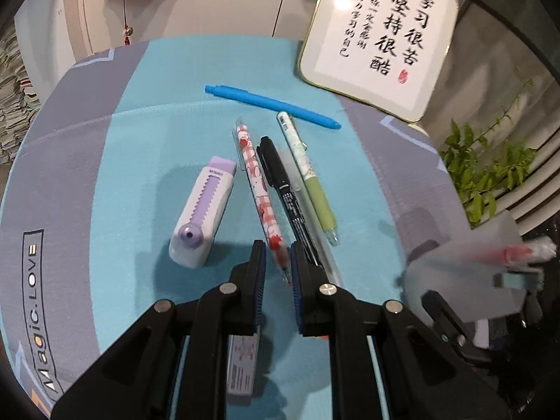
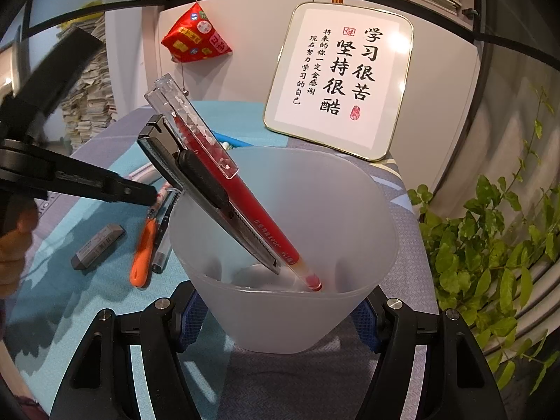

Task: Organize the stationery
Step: 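Grasp the pink patterned pen with the left tool, then lift the pink patterned pen and lower it into the cup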

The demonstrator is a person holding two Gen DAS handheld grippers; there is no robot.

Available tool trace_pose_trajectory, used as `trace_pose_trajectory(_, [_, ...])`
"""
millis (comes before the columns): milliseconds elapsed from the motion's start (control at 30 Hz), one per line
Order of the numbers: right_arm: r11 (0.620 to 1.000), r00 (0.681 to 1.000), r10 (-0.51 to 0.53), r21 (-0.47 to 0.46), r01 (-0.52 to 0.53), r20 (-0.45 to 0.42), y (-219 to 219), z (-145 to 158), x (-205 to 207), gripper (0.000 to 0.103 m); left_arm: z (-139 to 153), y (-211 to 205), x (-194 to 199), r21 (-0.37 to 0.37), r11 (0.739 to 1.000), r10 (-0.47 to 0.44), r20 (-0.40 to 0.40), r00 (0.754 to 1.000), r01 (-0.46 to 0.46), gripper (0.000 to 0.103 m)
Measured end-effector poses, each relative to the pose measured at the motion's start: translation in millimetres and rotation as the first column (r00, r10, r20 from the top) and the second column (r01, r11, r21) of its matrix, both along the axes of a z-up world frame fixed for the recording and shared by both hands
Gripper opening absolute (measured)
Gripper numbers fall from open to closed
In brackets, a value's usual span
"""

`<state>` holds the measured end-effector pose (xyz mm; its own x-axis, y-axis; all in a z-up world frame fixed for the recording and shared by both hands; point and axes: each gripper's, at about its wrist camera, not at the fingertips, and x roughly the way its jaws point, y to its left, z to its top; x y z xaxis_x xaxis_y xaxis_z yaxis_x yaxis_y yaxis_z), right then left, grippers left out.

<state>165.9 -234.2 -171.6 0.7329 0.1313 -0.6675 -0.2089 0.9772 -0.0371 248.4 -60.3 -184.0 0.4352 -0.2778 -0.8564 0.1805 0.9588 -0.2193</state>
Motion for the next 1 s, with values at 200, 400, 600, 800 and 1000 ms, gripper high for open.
trace_pose_trajectory(200, [1.0,1.0,-0.001,0.0,0.001,0.0,0.5,-1.0,0.3,0.071,-7.3,-6.6,9.6,0.041,0.999,0.011,0.0,1.0,-0.011,0.012])
trace_pose_trajectory(400, [1.0,1.0,-0.004,-0.001,0.004,0.001,0.1,-1.0,0.5,0.071,-7.4,-2.5,7.4,0.054,0.998,0.018,0.001,1.0,-0.018,0.009])
trace_pose_trajectory(600, [1.0,1.0,-0.005,-0.005,0.005,0.002,0.0,-1.3,0.5,0.071,-8.1,22.3,-18.9,0.074,0.997,0.028,0.003,1.0,-0.028,0.008])
trace_pose_trajectory(800, [1.0,1.0,-0.006,-0.01,0.006,-0.001,0.5,-1.3,0.6,0.071,-10.2,54.5,-50.0,0.103,0.994,0.022,0.006,1.0,-0.022,0.008])
trace_pose_trajectory(1000, [1.0,1.0,-0.01,-0.023,0.01,0.003,2.9,-0.9,-0.4,0.071,-9.3,65.5,-80.5,0.145,0.989,-0.033,-0.004,0.999,0.033,0.008])
